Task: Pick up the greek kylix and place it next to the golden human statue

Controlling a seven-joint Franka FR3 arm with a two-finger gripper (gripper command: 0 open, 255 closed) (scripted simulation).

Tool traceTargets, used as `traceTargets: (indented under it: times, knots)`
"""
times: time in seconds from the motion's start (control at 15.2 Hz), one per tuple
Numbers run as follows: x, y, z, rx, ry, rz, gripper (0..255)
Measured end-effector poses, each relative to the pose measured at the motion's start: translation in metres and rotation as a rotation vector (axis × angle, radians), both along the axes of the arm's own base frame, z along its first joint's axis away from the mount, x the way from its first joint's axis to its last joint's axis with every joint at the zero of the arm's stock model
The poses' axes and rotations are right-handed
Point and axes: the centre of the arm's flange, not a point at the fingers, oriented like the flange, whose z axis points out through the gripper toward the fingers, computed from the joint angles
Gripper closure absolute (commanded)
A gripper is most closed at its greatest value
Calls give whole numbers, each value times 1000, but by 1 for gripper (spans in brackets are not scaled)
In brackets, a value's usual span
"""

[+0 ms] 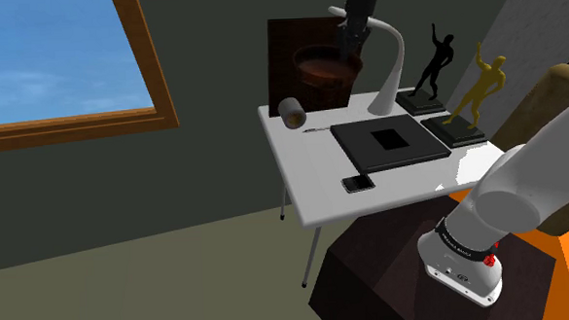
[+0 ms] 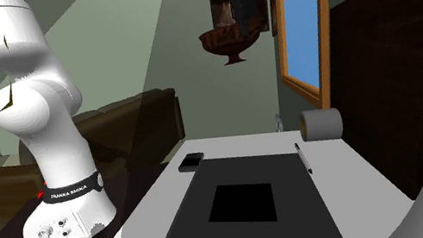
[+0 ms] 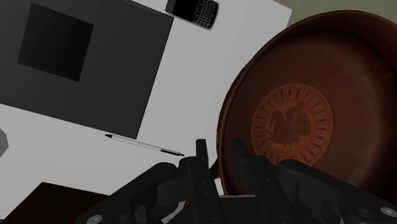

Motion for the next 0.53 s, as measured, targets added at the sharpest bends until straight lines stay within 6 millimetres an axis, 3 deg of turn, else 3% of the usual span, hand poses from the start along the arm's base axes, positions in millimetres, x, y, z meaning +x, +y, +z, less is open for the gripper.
traceTargets:
  times: [0.53]
  knots:
    - [1, -1, 41, 0, 0, 0, 255]
